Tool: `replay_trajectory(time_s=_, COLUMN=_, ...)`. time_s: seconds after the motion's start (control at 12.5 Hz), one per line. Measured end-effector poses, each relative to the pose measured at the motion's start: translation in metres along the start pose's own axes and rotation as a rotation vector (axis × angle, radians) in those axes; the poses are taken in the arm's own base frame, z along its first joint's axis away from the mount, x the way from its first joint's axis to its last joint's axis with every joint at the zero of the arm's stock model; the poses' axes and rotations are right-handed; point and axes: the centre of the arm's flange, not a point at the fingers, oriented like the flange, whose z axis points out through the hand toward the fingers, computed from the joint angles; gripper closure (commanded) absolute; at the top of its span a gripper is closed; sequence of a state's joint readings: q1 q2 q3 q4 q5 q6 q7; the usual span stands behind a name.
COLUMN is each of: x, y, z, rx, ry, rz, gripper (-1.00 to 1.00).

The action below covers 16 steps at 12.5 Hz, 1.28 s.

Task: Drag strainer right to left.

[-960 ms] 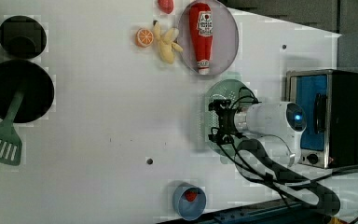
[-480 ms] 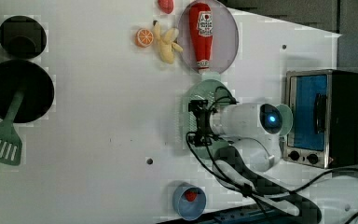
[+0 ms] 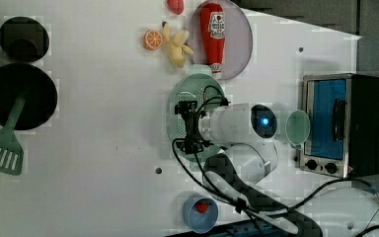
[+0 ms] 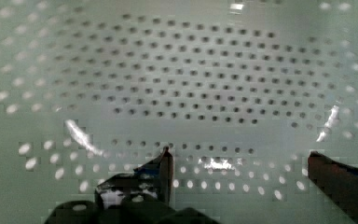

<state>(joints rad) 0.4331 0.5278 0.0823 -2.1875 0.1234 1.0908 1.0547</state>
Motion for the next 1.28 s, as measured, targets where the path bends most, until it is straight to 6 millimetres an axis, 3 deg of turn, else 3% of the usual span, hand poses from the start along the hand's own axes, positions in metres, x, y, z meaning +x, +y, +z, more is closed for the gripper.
replay_trajectory(time_s=0.32, x=-0.049, y=-0.006, z=0.006, rx=-0.01, ry=-0.03, rz=0.014, gripper=-1.0)
replay_trajectory(time_s=0.56, x=-0.068, y=-0.002, z=0.007, rx=-0.022, ry=-0.025, rz=0.069, gripper=-1.0)
replay_trajectory(time_s=1.12, x=-0.129, y=-0.017, z=0.011, rx=-0.001, ry=-0.097, rz=0.07, gripper=-1.0)
replay_trajectory(time_s=1.28, x=-0.136, y=-0.012, z=0.014, rx=-0.011, ry=-0.101, rz=0.083, gripper=-1.0)
